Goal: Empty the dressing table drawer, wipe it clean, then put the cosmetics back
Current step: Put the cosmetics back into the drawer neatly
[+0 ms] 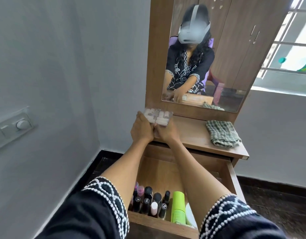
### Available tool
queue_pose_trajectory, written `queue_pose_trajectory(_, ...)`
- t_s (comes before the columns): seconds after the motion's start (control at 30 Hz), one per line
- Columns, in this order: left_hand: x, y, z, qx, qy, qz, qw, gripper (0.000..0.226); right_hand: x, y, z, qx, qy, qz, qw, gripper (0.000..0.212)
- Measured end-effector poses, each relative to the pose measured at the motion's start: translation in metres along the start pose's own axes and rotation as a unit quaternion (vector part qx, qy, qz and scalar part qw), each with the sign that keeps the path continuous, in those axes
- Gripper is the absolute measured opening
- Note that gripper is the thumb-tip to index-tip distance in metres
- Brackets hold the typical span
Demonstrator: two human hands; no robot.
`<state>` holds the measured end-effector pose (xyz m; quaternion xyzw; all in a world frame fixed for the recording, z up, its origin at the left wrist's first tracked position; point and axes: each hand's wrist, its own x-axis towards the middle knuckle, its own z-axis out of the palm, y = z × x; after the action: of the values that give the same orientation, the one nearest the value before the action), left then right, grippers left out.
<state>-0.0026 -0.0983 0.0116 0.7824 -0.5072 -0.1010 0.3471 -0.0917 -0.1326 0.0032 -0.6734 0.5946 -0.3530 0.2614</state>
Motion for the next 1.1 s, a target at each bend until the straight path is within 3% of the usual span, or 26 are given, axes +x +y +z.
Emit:
queue_pose_trajectory(0.13,0.001,-0.001,0.001,0.038,-0.007,0.004,0.999,0.072,-0.003,-0.005,-0.001,-0.025,-0.019,-0.001,1.000,0.082)
queue_pose_trajectory(0.27,0.002,-0.004,0.001,0.029,-0.010,0.007,0.999,0.068,0.006,0.003,0.000,0.060,-0.037,0.021,0.997,0.085)
queue_pose_trajectory(0.4,0.003,-0.005,-0.006,-0.050,0.006,-0.014,0.999,0.050,-0.010,-0.007,-0.025,0.167,-0.059,0.071,0.982,0.041)
queue_pose_trajectory(0.63,-0.007,0.004,-0.028,-0.262,0.042,-0.119,0.957,0.038,-0.018,-0.009,-0.044,0.212,-0.039,0.098,0.972,0.051)
queue_pose_trajectory(0.93,-0.046,0.008,-0.046,-0.338,0.031,-0.160,0.927,0.035,-0.055,-0.008,-0.067,0.273,-0.015,0.102,0.956,0.050)
queue_pose_trajectory(1.1,-0.075,0.001,-0.058,-0.354,0.004,-0.177,0.918,0.046,-0.087,-0.007,-0.081,0.307,-0.007,0.099,0.946,0.054)
